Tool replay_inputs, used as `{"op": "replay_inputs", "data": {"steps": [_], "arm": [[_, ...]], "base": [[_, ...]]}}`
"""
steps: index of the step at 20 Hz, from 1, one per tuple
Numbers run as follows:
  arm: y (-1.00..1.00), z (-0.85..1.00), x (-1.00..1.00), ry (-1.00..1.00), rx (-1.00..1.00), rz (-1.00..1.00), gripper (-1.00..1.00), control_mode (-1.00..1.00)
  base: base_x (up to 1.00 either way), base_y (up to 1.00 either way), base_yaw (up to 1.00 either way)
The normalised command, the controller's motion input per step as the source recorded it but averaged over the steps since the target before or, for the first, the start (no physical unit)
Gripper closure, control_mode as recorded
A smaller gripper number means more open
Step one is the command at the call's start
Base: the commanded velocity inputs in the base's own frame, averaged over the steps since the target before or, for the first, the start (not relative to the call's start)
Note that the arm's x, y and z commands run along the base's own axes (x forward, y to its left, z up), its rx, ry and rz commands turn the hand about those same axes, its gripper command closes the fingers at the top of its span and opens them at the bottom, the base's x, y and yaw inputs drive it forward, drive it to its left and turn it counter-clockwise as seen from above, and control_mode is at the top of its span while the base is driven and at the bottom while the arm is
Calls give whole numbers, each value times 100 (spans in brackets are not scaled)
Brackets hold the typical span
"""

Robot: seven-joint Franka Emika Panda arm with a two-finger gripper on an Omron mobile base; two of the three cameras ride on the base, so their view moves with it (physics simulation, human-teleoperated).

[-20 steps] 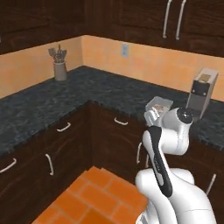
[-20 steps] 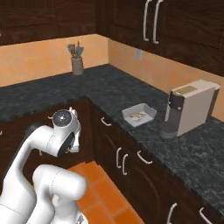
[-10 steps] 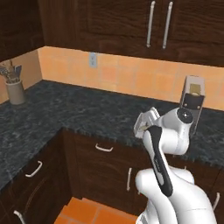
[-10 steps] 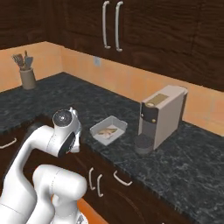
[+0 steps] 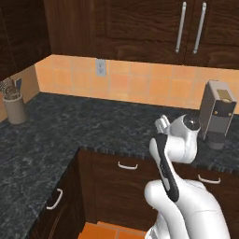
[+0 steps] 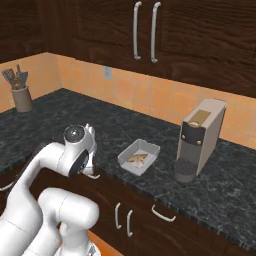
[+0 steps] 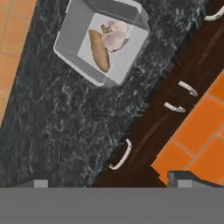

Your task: Take the meat container that has the fish and place it on the second highest rack of the freezer. Then take the vegetable container that has the garlic and sweet potato and place it on the highest rack of the freezer.

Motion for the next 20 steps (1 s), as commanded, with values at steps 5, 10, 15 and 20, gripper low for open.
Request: {"op": "replay_inputs", "data": {"steps": [5, 10, 15, 20], "arm": [[-100, -71, 55, 30, 18, -6, -100, -100], [13, -21, 35, 3, 1, -38, -100, -100], [8, 21, -26, -6, -16, 8, -100, -100], [22, 12, -81, 16, -46, 51, -100, -100]], "base": [[0, 0, 0], [0, 0, 0], [0, 0, 0], [0, 0, 0]]}}
